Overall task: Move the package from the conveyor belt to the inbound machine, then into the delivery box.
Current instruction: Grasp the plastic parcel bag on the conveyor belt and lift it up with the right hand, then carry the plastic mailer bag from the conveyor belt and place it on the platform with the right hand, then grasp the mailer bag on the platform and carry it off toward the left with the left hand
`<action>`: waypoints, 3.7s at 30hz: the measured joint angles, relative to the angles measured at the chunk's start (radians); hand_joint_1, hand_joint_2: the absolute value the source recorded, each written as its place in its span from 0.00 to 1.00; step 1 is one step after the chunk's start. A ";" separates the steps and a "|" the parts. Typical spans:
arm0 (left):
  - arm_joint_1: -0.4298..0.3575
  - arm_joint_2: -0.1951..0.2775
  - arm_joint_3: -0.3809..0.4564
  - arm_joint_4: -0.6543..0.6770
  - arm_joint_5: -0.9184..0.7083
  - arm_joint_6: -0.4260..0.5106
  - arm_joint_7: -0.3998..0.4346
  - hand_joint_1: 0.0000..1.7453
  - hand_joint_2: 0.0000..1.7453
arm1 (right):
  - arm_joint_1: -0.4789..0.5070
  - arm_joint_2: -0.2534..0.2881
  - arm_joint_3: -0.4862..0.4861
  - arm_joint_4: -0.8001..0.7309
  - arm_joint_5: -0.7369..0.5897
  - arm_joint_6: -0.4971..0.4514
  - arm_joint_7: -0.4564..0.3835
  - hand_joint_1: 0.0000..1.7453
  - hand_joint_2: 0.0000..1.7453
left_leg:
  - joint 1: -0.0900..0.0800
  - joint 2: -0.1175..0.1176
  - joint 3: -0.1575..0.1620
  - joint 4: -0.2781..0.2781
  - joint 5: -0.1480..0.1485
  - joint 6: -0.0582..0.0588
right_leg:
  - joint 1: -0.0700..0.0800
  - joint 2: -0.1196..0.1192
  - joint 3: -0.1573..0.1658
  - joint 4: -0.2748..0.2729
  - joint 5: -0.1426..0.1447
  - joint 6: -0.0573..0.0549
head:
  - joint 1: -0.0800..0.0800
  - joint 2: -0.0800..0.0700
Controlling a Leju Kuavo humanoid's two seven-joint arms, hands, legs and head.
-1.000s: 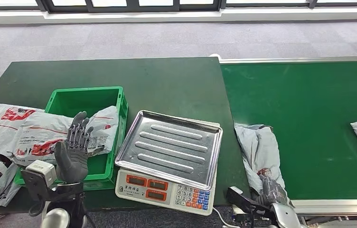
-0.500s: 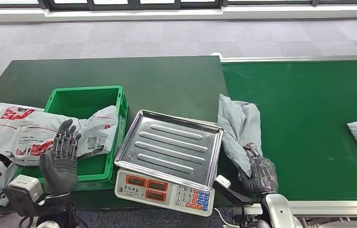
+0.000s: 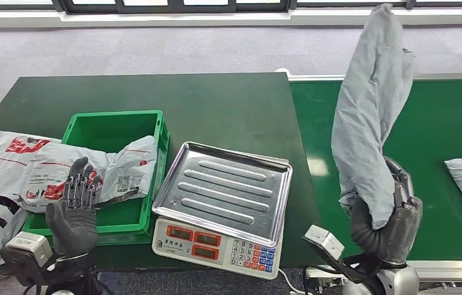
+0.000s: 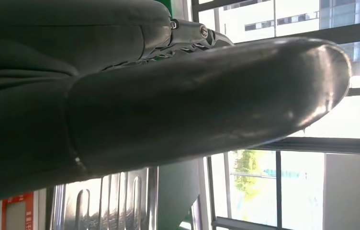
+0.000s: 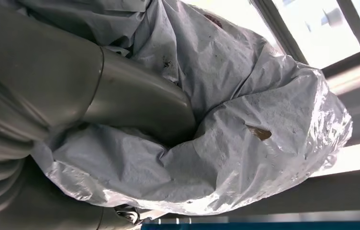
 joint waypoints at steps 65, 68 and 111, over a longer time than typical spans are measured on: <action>-0.149 0.028 -0.112 0.201 0.048 0.023 0.022 0.00 0.00 | -0.220 0.064 0.346 0.404 -0.136 0.362 0.134 0.00 1.00 | -0.001 -0.001 -0.006 0.000 0.006 0.001 | -0.001 0.000 -0.005 0.000 0.004 0.002 | 0.000 0.000; -0.145 0.028 -0.112 0.195 0.044 0.026 0.032 0.00 0.00 | -0.211 0.062 0.347 0.384 -0.147 0.374 0.143 0.00 1.00 | -0.001 -0.001 -0.006 0.000 0.006 0.001 | -0.001 0.000 -0.005 0.000 0.004 0.002 | 0.000 0.000; -0.154 0.057 -0.208 0.213 -0.651 0.115 0.188 0.00 0.75 | 0.093 0.036 0.021 -0.100 -0.426 0.273 -0.126 0.00 1.00 | -0.003 -0.001 -0.007 0.000 0.003 0.004 | -0.003 -0.001 -0.006 0.000 0.003 0.004 | 0.000 0.000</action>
